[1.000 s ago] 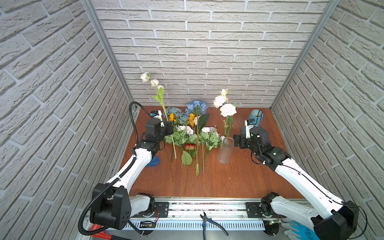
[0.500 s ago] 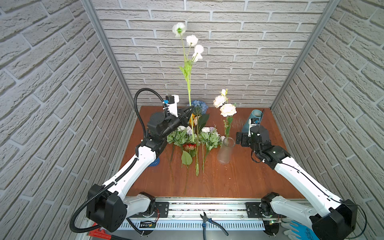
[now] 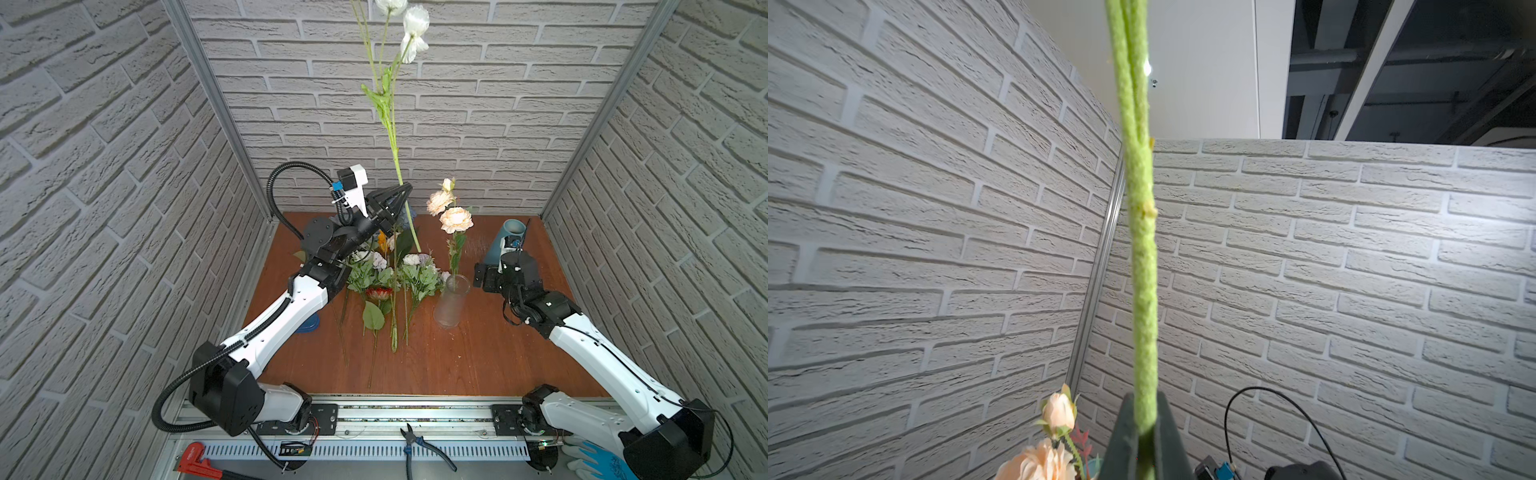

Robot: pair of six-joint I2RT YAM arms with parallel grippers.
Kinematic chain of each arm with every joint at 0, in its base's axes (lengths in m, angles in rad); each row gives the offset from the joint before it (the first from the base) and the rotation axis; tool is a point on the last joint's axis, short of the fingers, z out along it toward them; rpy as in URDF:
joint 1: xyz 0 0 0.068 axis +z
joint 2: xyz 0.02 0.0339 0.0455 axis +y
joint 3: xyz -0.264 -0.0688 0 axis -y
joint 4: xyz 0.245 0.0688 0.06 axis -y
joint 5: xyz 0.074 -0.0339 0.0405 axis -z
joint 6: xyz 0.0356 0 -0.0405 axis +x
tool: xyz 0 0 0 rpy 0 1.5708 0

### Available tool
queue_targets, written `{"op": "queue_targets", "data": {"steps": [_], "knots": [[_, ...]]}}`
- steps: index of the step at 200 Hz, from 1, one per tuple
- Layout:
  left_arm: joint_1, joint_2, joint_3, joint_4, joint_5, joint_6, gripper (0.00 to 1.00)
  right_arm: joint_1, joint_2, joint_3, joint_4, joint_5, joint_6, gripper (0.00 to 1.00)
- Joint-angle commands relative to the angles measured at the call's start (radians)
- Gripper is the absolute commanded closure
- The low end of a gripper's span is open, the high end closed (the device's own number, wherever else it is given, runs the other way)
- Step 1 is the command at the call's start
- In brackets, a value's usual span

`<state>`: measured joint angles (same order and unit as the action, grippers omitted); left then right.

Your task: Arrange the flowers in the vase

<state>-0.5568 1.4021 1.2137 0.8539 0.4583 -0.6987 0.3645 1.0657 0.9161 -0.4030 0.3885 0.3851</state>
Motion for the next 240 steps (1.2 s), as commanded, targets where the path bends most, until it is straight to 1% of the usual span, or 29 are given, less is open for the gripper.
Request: {"op": "queue_targets", "data": {"steps": [1,15,28,41,65,78,93,118,166,192,240], "knots": [[-0.056,0.068,0.02,0.202,0.027,-0.071,1.0,-0.008,-0.028,-0.008,0.005,0.029,0.008,0.01],[-0.1,0.089,0.007,0.218,0.007,-0.028,1.0,-0.01,-0.041,-0.017,0.001,0.036,0.003,0.01],[-0.139,0.096,-0.003,0.19,-0.016,0.019,1.0,-0.014,-0.051,-0.026,-0.003,0.043,0.001,0.01],[-0.174,0.107,-0.006,0.165,-0.04,0.041,1.0,-0.019,-0.059,-0.032,-0.007,0.048,-0.003,0.01],[-0.218,0.135,-0.013,0.144,-0.05,0.058,1.0,-0.026,-0.065,-0.04,-0.011,0.047,-0.003,0.01],[-0.234,0.145,-0.027,0.133,-0.068,0.093,1.0,-0.028,-0.069,-0.042,-0.01,0.046,-0.002,0.01],[-0.246,0.16,-0.048,0.149,-0.089,0.14,1.0,-0.03,-0.076,-0.046,-0.008,0.041,-0.002,0.01],[-0.253,0.215,-0.052,0.183,-0.103,0.166,1.0,-0.032,-0.083,-0.045,-0.011,0.037,-0.006,0.01],[-0.256,0.331,-0.063,0.27,-0.124,0.134,1.0,-0.033,-0.11,-0.053,-0.017,0.036,-0.014,0.01],[-0.268,0.333,-0.109,0.268,-0.142,0.142,1.0,-0.033,-0.117,-0.057,-0.023,0.043,-0.018,0.01],[-0.315,0.295,-0.225,0.211,-0.185,0.178,1.0,-0.035,-0.112,-0.056,-0.019,0.043,-0.023,0.01]]}}
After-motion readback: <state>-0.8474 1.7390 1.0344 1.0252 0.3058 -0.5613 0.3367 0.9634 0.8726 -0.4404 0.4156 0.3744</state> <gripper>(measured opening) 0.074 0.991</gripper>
